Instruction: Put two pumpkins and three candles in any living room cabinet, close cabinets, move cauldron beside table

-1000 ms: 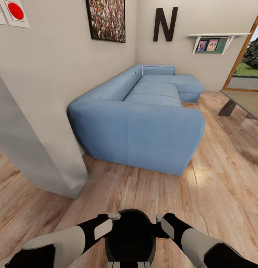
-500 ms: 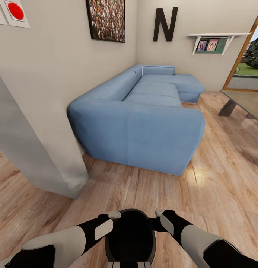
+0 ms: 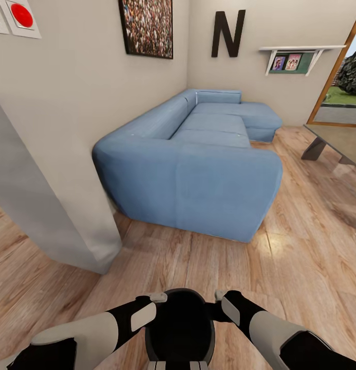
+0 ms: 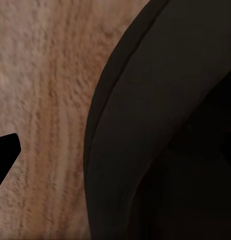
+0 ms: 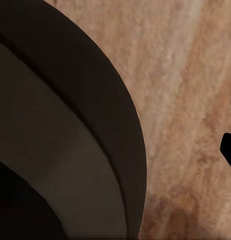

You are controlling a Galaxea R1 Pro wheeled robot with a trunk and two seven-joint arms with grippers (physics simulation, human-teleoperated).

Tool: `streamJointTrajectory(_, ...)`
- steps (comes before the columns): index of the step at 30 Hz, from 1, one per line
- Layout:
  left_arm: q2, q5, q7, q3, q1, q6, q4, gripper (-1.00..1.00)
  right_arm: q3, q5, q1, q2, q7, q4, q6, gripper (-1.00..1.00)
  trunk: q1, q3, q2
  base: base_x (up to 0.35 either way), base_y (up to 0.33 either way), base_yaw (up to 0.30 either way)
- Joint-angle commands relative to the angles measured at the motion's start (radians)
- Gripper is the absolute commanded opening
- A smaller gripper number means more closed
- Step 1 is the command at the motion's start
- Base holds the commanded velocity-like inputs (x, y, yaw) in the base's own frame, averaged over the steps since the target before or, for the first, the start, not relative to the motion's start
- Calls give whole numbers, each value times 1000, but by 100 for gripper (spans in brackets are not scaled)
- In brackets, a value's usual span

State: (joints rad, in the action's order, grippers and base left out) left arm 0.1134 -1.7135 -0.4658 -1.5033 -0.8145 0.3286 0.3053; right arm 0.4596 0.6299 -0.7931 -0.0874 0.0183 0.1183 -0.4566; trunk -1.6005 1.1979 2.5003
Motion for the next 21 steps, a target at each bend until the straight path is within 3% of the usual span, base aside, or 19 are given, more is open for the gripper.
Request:
streamJointTrajectory(1, 0, 0, 0, 0, 0, 2, 0, 100, 0, 0, 0, -1, 0, -1, -2, 100, 0, 0, 0, 0, 0, 0)
streamJointTrajectory(8, 9, 1, 0, 0, 0, 7, 0, 100, 1, 1, 0, -1, 0, -4, -8, 100, 0, 0, 0, 0, 0, 0)
streamJointTrajectory(13, 11, 2, -1, 0, 0, 9, -1, 100, -1, 2, 0, -2, 0, -5, -72, 100, 0, 0, 0, 0, 0, 0)
streamJointTrajectory(21, 11, 2, -1, -2, 0, 9, -12, 100, -1, 1, 1, -10, 0, -19, -90, 100, 0, 0, 0, 0, 0, 0)
